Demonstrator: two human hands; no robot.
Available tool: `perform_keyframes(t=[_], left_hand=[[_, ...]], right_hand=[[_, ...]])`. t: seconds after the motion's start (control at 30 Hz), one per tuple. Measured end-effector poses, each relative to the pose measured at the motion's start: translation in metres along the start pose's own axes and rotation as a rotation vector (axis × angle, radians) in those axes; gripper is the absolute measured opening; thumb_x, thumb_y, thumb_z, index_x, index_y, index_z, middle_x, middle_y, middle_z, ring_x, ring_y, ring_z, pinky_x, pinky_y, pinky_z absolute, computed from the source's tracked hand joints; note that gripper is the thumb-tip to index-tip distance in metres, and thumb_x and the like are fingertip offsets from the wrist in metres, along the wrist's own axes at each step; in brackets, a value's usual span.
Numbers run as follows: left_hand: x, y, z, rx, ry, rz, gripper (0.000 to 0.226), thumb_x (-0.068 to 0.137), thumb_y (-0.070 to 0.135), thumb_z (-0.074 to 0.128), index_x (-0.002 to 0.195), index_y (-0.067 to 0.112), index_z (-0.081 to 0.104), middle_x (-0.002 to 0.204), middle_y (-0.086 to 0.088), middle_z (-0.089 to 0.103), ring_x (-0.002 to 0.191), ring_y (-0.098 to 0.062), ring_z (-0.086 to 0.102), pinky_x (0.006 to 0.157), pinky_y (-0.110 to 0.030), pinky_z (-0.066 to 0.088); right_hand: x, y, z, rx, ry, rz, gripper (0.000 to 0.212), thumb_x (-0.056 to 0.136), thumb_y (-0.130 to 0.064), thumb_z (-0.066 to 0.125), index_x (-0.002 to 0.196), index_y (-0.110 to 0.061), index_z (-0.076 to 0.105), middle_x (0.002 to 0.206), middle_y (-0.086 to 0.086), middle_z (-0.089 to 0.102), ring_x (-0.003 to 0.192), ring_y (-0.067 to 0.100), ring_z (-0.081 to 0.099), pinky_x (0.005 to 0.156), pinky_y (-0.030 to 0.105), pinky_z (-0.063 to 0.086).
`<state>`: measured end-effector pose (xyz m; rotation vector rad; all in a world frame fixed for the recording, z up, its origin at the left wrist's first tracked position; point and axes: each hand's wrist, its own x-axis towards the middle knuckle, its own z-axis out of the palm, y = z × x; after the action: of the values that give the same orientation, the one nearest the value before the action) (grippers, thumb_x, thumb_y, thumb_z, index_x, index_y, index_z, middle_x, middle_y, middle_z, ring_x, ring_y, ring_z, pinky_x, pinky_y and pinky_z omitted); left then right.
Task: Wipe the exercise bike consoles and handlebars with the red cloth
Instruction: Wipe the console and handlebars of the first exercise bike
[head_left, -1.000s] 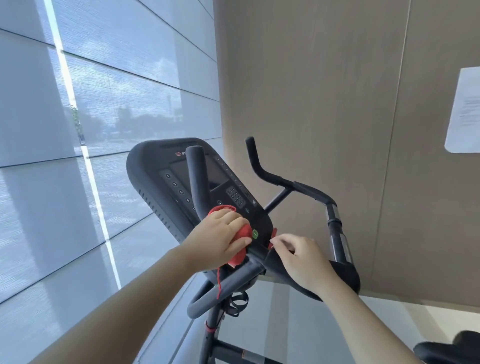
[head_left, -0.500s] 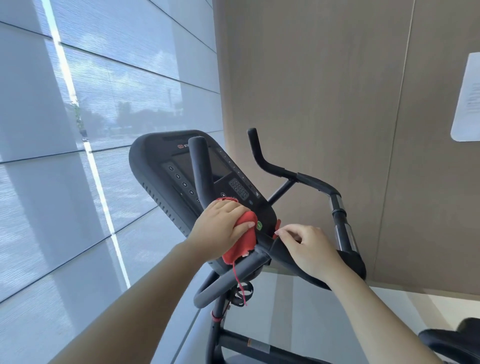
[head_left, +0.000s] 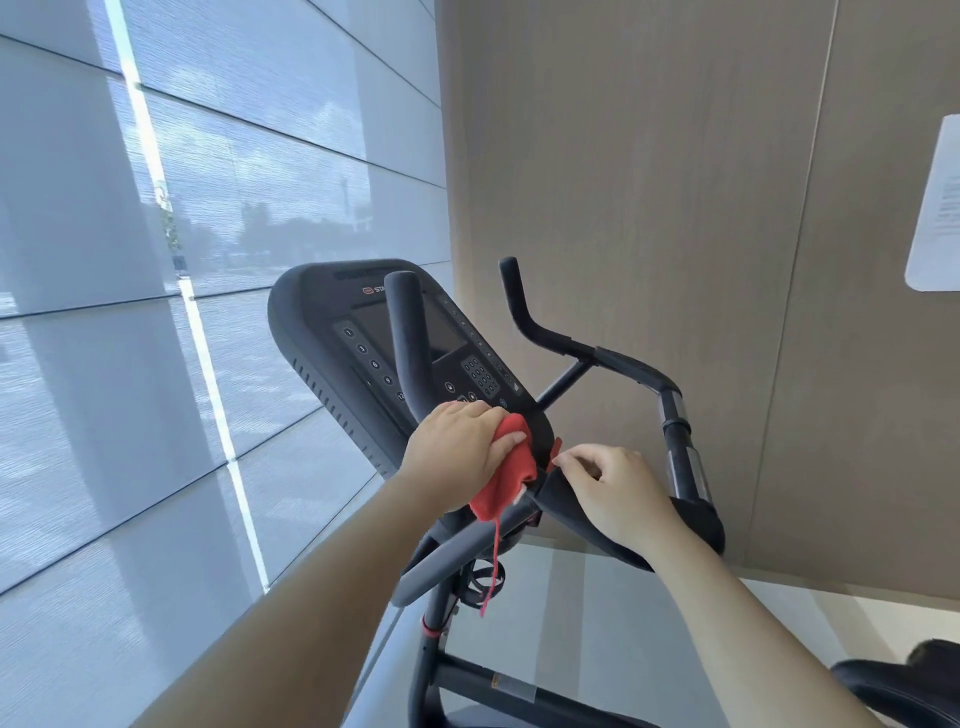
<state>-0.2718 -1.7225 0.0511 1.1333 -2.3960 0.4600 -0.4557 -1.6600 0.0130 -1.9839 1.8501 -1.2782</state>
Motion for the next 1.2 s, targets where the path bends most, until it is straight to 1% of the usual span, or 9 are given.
perform_keyframes(t=[0.1, 0.3, 0.5, 0.6, 0.7, 0.87, 1.03, 1.13, 1.2], left_hand=[[-0.007, 0.011, 0.004, -0.049, 0.09, -0.014, 0.038, 0.096, 0.044, 0.033, 0.103, 0.017, 0.059, 0.104, -0.001, 0.063, 0.104, -0.022, 0.053, 0.1, -0.032, 0.031], [-0.024, 0.003, -0.006, -0.19, 0.046, 0.173, 0.032, 0.097, 0.033, 0.039, 0.122, 0.02, 0.055, 0.126, 0.001, 0.054, 0.122, -0.018, 0.041, 0.11, -0.031, 0.024], [-0.023, -0.016, -0.029, -0.161, -0.014, 0.209, 0.027, 0.098, 0.021, 0.038, 0.121, 0.016, 0.052, 0.132, 0.003, 0.048, 0.121, -0.017, 0.04, 0.103, -0.018, 0.026], [-0.023, -0.02, -0.039, -0.141, -0.022, 0.167, 0.027, 0.098, 0.022, 0.04, 0.123, 0.02, 0.051, 0.131, 0.005, 0.047, 0.119, -0.015, 0.041, 0.101, -0.026, 0.033], [-0.019, -0.021, -0.049, -0.28, 0.072, 0.062, 0.025, 0.096, 0.019, 0.045, 0.118, 0.016, 0.055, 0.121, 0.003, 0.055, 0.113, -0.016, 0.048, 0.099, -0.031, 0.037], [-0.009, -0.033, -0.069, -0.458, 0.292, -0.144, 0.018, 0.093, 0.022, 0.049, 0.107, 0.017, 0.059, 0.104, 0.006, 0.061, 0.098, -0.012, 0.054, 0.087, -0.024, 0.039], [-0.012, -0.04, -0.075, -0.499, 0.32, -0.239, 0.014, 0.092, 0.028, 0.05, 0.098, 0.022, 0.061, 0.094, 0.01, 0.062, 0.089, -0.007, 0.054, 0.076, -0.019, 0.035], [-0.021, -0.035, -0.068, -0.551, 0.309, -0.321, 0.013, 0.092, 0.031, 0.051, 0.095, 0.025, 0.062, 0.091, 0.01, 0.064, 0.087, -0.006, 0.057, 0.077, -0.024, 0.041], [-0.028, -0.032, -0.065, -0.567, 0.311, -0.387, 0.011, 0.091, 0.033, 0.051, 0.089, 0.03, 0.061, 0.083, 0.013, 0.065, 0.081, -0.002, 0.058, 0.07, -0.022, 0.041]], right_hand=[[0.0, 0.0, 0.0, 0.002, 0.006, -0.002, 0.025, 0.092, -0.032, 0.047, 0.086, -0.022, 0.069, 0.082, -0.008, 0.07, 0.08, 0.012, 0.06, 0.067, 0.025, 0.043], [-0.001, -0.001, 0.001, 0.005, 0.006, -0.017, 0.025, 0.093, -0.032, 0.046, 0.09, -0.022, 0.069, 0.085, -0.007, 0.07, 0.081, 0.013, 0.061, 0.072, 0.027, 0.049], [0.0, 0.002, 0.002, 0.014, 0.0, -0.041, 0.024, 0.092, -0.032, 0.046, 0.086, -0.023, 0.068, 0.081, -0.006, 0.07, 0.077, 0.01, 0.062, 0.071, 0.028, 0.052], [0.002, 0.001, 0.003, 0.013, -0.011, -0.055, 0.022, 0.093, -0.032, 0.046, 0.094, -0.023, 0.067, 0.087, -0.008, 0.069, 0.081, 0.007, 0.061, 0.072, 0.022, 0.05], [0.003, -0.001, 0.004, 0.004, -0.018, -0.06, 0.021, 0.093, -0.031, 0.047, 0.096, -0.025, 0.067, 0.088, -0.012, 0.069, 0.083, 0.006, 0.062, 0.074, 0.022, 0.05], [0.005, 0.003, 0.003, 0.029, -0.028, -0.024, 0.021, 0.092, -0.032, 0.048, 0.1, -0.027, 0.067, 0.09, -0.017, 0.066, 0.086, 0.002, 0.06, 0.072, 0.013, 0.043], [0.005, 0.001, 0.006, -0.003, -0.027, -0.048, 0.024, 0.094, -0.033, 0.044, 0.103, -0.025, 0.066, 0.095, -0.012, 0.068, 0.085, 0.003, 0.059, 0.074, 0.014, 0.044], [0.004, 0.001, 0.006, -0.011, -0.022, -0.065, 0.024, 0.094, -0.032, 0.044, 0.099, -0.023, 0.066, 0.092, -0.011, 0.069, 0.082, 0.003, 0.059, 0.072, 0.015, 0.046], [0.004, 0.003, 0.005, 0.005, -0.021, -0.077, 0.024, 0.094, -0.031, 0.044, 0.095, -0.022, 0.067, 0.088, -0.008, 0.071, 0.078, 0.004, 0.06, 0.069, 0.015, 0.048]])
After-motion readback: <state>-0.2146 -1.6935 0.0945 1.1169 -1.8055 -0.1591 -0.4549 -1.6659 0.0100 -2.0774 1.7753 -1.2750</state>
